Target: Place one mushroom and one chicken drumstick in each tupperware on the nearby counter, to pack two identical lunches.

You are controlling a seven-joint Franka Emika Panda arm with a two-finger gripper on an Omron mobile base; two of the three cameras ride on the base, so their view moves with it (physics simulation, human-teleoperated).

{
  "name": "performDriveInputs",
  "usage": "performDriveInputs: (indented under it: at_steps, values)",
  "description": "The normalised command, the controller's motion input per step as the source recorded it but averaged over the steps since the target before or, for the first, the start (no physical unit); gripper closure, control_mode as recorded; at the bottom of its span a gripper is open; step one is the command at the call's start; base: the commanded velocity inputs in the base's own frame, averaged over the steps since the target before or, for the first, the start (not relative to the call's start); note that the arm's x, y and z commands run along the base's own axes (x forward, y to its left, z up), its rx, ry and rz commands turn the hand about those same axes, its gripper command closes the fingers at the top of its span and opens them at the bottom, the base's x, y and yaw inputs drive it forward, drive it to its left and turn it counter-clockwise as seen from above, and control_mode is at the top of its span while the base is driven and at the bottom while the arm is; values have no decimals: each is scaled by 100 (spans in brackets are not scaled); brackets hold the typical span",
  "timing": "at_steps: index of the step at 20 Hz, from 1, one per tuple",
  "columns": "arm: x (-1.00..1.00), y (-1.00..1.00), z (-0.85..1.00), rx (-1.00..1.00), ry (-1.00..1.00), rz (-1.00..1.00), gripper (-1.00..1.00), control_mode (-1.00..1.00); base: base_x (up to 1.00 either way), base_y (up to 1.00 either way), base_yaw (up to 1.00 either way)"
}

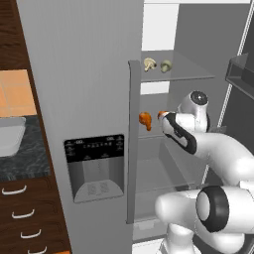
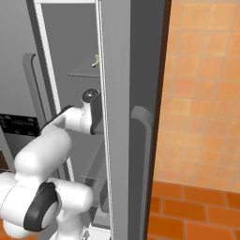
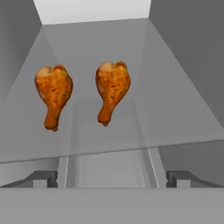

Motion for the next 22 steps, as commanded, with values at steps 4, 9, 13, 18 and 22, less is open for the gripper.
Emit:
performDriveInputs:
  at_steps: [4, 9, 13, 18, 22]
  values:
    - [69, 0, -9, 1, 2, 0, -100, -100, 0, 0, 0]
    - [46, -6, -23, 0, 0, 0, -100, -100, 0, 0, 0]
    - [34, -6, -33, 0, 0, 0, -100, -100, 0, 0, 0]
    - [43, 0, -37, 0, 0, 0, -100, -100, 0, 0, 0]
    - [36, -5, -23, 0, 3, 0, -100, -100, 0, 0, 0]
